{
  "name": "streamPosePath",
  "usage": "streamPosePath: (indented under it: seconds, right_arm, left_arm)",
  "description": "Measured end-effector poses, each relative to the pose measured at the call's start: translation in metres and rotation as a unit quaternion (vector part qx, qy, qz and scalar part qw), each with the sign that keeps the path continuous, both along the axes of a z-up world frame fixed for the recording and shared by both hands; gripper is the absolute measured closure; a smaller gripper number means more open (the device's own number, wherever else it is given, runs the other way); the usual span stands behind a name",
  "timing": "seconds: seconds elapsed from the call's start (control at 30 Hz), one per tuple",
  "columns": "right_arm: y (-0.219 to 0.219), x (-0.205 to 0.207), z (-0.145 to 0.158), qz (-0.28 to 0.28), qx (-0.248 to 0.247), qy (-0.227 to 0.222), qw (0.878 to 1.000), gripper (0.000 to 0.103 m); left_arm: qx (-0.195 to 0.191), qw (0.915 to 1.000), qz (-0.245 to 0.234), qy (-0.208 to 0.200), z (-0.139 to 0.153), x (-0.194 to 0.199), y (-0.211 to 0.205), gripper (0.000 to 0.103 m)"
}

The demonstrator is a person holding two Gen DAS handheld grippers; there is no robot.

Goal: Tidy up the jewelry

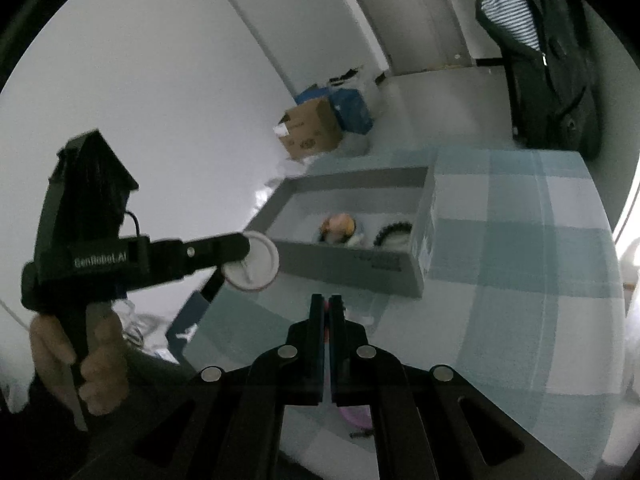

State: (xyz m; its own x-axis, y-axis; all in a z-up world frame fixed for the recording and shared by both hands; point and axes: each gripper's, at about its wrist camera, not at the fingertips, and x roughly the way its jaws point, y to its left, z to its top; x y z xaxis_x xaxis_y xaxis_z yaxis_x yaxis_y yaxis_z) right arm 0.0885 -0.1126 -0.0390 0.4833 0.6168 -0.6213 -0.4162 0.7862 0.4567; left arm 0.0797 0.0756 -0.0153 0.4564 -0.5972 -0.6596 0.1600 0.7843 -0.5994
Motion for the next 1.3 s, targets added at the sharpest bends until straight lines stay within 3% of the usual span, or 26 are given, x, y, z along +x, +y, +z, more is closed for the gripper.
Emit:
streamPosePath:
  seconds: [0.27, 0.7, 1.07, 1.3]
  right_arm:
    - [-0.004, 0.024, 0.021, -0.018, 0.041, -0.014, 0.999, 0.102]
    - [-0.002, 0.072, 0.022, -0.03, 0.077, 0.015, 0.997, 0.102]
    - [0.005, 0.1, 0.013, -0.04, 0.079, 0.036, 0.995, 0.102]
    - [0.005, 0.107, 0.005, -0.045, 0.075, 0.049, 0.995, 0.102]
  left_arm:
    - [-0.021, 0.9996, 0.01, -0.013, 0.011, 0.011, 0.005, 0.1]
    - [-0.051, 0.9982, 0.031, -0.006, 0.009, 0.047, 0.008, 0.1]
    - [-0.013, 0.9992, 0.037, 0.004, -0.001, 0.067, -0.003, 0.1]
    - [0.044, 0.998, 0.043, 0.016, -0.011, 0.07, -0.01, 0.1]
